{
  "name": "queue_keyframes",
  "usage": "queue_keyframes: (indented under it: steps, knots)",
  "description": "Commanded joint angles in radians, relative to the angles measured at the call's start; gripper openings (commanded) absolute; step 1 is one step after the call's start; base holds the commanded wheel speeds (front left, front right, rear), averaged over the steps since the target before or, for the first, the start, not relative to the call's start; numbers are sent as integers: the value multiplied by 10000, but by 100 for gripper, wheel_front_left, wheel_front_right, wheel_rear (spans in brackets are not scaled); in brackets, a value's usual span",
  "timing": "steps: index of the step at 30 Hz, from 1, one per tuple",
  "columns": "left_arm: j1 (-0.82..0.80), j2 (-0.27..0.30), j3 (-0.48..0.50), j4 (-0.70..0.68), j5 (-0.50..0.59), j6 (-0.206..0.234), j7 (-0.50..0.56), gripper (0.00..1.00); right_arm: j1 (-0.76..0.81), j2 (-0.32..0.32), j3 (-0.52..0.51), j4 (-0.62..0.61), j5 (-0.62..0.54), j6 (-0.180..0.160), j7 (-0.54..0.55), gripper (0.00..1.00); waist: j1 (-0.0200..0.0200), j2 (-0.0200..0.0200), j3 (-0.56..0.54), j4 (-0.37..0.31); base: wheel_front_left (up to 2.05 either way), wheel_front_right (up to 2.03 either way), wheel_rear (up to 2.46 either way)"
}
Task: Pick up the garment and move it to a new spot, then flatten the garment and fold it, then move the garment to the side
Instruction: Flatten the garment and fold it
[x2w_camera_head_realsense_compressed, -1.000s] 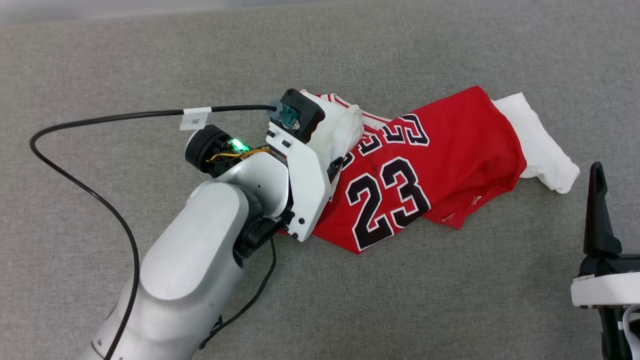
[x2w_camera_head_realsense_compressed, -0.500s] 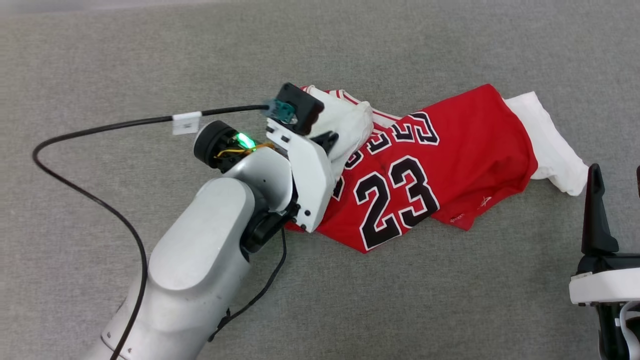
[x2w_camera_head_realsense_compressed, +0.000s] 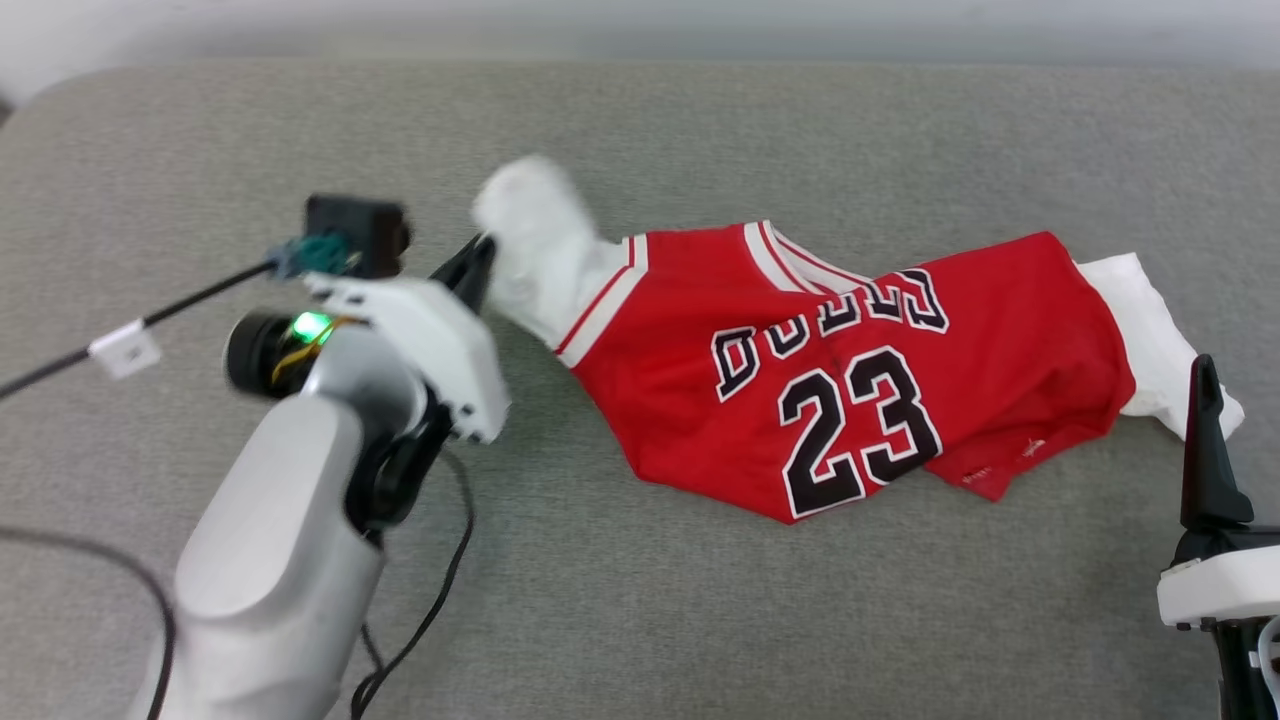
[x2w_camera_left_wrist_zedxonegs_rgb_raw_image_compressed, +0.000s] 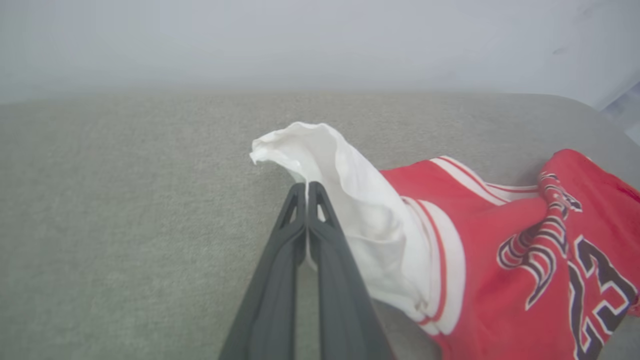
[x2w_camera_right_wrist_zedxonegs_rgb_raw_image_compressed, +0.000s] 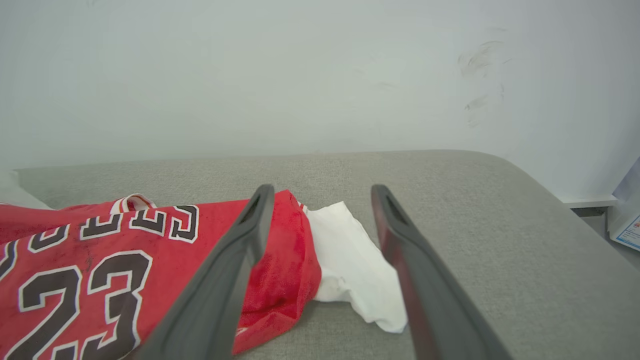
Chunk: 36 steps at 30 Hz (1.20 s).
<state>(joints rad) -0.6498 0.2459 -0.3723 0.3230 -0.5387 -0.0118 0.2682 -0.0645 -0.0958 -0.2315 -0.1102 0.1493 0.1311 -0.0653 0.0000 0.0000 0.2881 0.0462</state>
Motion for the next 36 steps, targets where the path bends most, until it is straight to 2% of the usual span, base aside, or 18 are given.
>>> queue_keyframes:
  steps: [1,9,10,11,12,16,22,25,28,32,36]
  knots:
    - [583,205,248,240,-145,169,-182,0,125,-65,-8,-4,-11,-7,72,100,0,0,-200,327,0,0,0]
    - [2541,362,549,1524,-374,548,-1037,0,265,-73,39,76,-9,-7,280,100,0,0,-338,702,0,0,0]
    - [2707,331,517,1676,-337,573,-1160,12,283,-79,34,86,-3,-7,305,100,0,0,-372,736,0,0,0]
    - [2847,302,474,1817,-296,567,-1284,91,303,-86,33,104,-1,-7,341,100,0,0,-409,768,0,0,0]
    - [2973,263,460,1906,-289,538,-1459,100,317,-84,35,130,-9,-7,367,100,0,0,-460,800,0,0,0]
    - [3061,200,507,1836,-150,393,-2616,100,401,-99,101,184,32,-5,419,100,0,0,-738,912,0,0,0]
    - [3077,475,345,1063,616,160,-4641,100,487,-120,239,149,143,-5,445,100,0,0,-1171,1002,0,0,0]
    - [3323,396,308,272,899,73,-5179,100,589,-175,374,82,162,-5,534,100,0,0,-1412,1068,0,0,0]
    - [3684,485,427,-690,1325,166,-5319,100,731,-346,669,-18,174,-5,797,100,0,0,-1571,1125,0,0,0]
    - [4392,351,671,-2289,2131,377,-5339,100,861,-932,1385,-317,375,-5,2123,100,0,0,-1591,1271,0,0,0]
    - [4887,191,762,-3156,2678,310,-5331,100,704,-2052,2525,-612,799,-5,4533,100,0,0,-1435,1514,0,0,0]
